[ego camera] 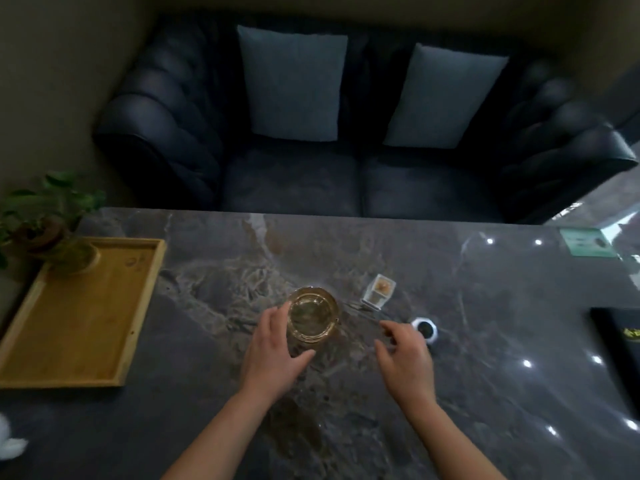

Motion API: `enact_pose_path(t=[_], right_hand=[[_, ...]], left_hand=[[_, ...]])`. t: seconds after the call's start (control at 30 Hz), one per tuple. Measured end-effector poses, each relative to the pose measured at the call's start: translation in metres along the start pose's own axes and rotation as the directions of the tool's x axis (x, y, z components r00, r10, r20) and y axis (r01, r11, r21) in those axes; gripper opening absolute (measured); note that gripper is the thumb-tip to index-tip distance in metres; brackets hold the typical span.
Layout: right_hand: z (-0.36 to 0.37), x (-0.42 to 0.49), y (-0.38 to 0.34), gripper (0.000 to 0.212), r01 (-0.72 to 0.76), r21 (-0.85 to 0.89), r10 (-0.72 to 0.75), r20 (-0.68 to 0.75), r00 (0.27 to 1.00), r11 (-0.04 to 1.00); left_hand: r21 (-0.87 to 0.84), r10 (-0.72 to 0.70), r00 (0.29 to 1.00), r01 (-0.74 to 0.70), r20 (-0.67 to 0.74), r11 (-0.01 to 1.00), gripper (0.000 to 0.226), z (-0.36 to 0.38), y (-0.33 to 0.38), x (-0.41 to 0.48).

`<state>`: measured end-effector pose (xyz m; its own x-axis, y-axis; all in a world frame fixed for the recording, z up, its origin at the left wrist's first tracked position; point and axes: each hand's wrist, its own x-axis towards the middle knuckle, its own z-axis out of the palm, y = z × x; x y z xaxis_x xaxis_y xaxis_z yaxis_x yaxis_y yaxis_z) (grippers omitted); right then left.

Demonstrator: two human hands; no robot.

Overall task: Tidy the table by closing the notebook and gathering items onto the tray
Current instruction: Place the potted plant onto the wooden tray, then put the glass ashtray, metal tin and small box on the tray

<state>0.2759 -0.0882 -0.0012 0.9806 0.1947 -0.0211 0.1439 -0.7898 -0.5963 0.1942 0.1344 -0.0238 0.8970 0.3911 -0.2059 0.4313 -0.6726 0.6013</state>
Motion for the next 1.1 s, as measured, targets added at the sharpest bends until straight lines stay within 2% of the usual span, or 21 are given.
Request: enact_pose_path(t=[0.1, 0.17, 0.3, 0.47, 0.63, 0.9, 1.1], right_hand=[[-0.018, 0.007, 0.033, 0.044, -0.088, -0.111, 0.083, -0.054, 0.995, 0.990], [-0.025, 0.015, 0.045, 0.053, -0.164, -0.169, 0.163, -0.022, 0.986, 0.972], [-0.030, 0.030, 0.060, 0.069, -0.197, -0.281, 0.214, 0.029, 0.976, 0.939], [-0.026, 0.038, 0.074, 0.080, -0.234, -0.286, 0.272, 0.100, 0.957, 0.929], [-0.025, 0.043, 0.080, 0.076, -0.148, -0.338, 0.212, 0.161, 0.964, 0.930], [-0.019, 0.032, 0.071, 0.068, -0.124, -0.256, 0.172, 0.176, 0.969, 0.959], [0.000, 0.015, 0.041, 0.069, 0.038, -0.199, 0.009, 0.227, 0.974, 0.979]], left_hand=[[0.023, -0.047, 0.999, 0.046, 0.021, 0.999, 0.110, 0.008, 0.012, 0.010], [0.050, -0.065, 0.997, 0.063, 0.033, 0.997, 0.115, 0.012, 0.019, 0.016], [0.122, -0.127, 0.990, 0.119, 0.062, 0.985, 0.120, 0.016, 0.028, 0.027], [0.216, -0.149, 0.987, 0.132, 0.065, 0.967, 0.124, 0.019, 0.036, 0.034], [0.280, -0.167, 0.983, 0.141, 0.071, 0.950, 0.123, 0.024, 0.042, 0.041], [0.221, -0.188, 0.981, 0.172, 0.053, 0.960, 0.126, 0.024, 0.037, 0.047], [0.157, -0.210, 0.978, 0.205, 0.017, 0.966, 0.126, 0.013, 0.015, 0.025]])
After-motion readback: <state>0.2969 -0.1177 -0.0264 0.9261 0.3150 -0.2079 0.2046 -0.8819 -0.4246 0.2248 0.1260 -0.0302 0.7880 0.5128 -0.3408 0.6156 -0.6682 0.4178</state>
